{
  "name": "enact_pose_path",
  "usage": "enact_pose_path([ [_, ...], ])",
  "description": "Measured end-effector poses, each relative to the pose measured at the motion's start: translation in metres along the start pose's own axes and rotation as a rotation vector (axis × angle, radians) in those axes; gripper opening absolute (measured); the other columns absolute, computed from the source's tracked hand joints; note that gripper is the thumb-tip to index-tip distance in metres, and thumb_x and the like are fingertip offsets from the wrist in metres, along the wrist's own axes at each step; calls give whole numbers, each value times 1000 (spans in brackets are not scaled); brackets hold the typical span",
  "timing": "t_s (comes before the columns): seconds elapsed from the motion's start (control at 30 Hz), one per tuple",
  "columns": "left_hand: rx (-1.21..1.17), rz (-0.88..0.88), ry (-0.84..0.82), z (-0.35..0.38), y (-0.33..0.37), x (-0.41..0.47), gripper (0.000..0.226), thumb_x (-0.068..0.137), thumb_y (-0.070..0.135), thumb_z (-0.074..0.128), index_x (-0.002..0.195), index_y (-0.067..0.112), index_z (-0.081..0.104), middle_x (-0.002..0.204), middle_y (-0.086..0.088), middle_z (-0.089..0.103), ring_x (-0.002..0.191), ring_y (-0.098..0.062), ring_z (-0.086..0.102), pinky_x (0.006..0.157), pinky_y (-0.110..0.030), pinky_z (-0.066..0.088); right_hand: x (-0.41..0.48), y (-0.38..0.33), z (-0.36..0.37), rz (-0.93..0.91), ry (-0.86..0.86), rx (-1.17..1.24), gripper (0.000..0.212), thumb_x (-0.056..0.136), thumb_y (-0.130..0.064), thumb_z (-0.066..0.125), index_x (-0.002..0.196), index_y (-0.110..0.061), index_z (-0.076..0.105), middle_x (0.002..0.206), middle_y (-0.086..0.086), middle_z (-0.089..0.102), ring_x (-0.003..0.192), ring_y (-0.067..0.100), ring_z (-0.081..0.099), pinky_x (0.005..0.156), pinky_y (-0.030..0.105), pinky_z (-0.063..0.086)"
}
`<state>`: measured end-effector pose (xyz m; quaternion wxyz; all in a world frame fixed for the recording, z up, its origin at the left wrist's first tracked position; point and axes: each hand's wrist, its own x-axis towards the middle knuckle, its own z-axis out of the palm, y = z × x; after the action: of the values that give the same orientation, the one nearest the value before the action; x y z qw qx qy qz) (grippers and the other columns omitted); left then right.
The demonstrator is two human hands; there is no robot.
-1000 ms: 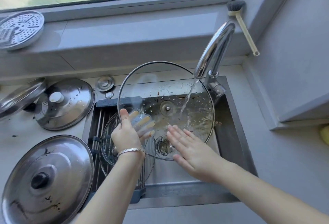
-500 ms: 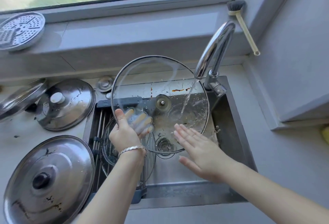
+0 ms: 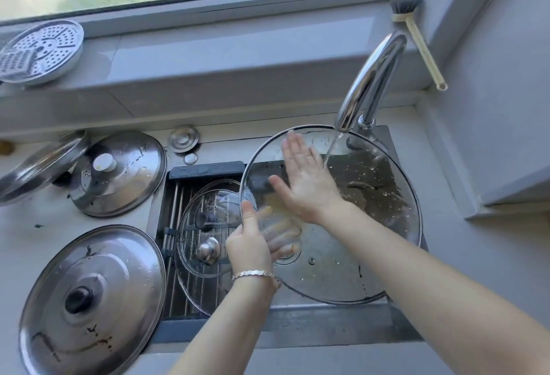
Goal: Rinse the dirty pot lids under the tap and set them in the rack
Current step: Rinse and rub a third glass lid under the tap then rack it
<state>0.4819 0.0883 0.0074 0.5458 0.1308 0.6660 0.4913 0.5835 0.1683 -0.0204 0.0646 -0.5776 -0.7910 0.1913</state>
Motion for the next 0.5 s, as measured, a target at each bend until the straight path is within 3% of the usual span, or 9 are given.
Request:
enact_pose_path([
  [0.1, -23, -55, 20, -1, 0, 5, 53, 88, 56, 42, 83, 10, 67, 64, -6, 73, 57, -23, 70, 41, -29, 53, -12, -31, 9, -229, -109, 4, 63, 96, -49, 8, 139, -15, -22, 145, 2, -31, 139, 11, -25, 114, 30, -16],
  [0.2, 1, -29, 76, -12, 2, 15, 51, 86, 58, 44, 79, 14, 67, 67, 4, 73, 68, -12, 70, 53, -22, 52, -43, -39, 14, -444, -185, 48, 59, 98, -39, 14, 144, -16, -14, 147, -1, -26, 137, 7, -25, 112, 24, -19],
  [0.3, 12, 17, 58, -21, 6, 21, 59, 79, 64, 43, 88, 12, 69, 85, -12, 73, 82, -25, 70, 74, -35, 55, -73, -26, 17, -595, -253, 25, 58, 99, -36, 20, 144, -15, -10, 149, -1, -19, 137, 10, -26, 110, 21, -22],
  [0.33, 8, 26, 45, -22, 8, 20, 61, 78, 65, 42, 89, 12, 69, 84, -16, 73, 79, -29, 70, 73, -37, 56, -81, -19, 18, -615, -278, 0, 58, 99, -39, 20, 143, -17, -12, 149, -2, -20, 137, 10, -26, 110, 21, -23],
  [0.4, 18, 60, 28, -23, 11, 20, 59, 82, 63, 38, 92, 12, 66, 77, -15, 73, 69, -31, 71, 56, -32, 58, -94, 1, 19, -611, -326, -45, 60, 98, -44, 19, 141, -22, -17, 148, -5, -26, 136, 8, -29, 109, 22, -26],
  [0.5, 27, 97, 44, -19, 16, 17, 48, 88, 55, 40, 87, 13, 63, 73, -16, 72, 56, -27, 70, 38, -25, 52, -111, 34, 19, -494, -368, -81, 67, 98, -46, 27, 142, -25, -20, 146, -9, -32, 136, 5, -29, 110, 22, -23],
])
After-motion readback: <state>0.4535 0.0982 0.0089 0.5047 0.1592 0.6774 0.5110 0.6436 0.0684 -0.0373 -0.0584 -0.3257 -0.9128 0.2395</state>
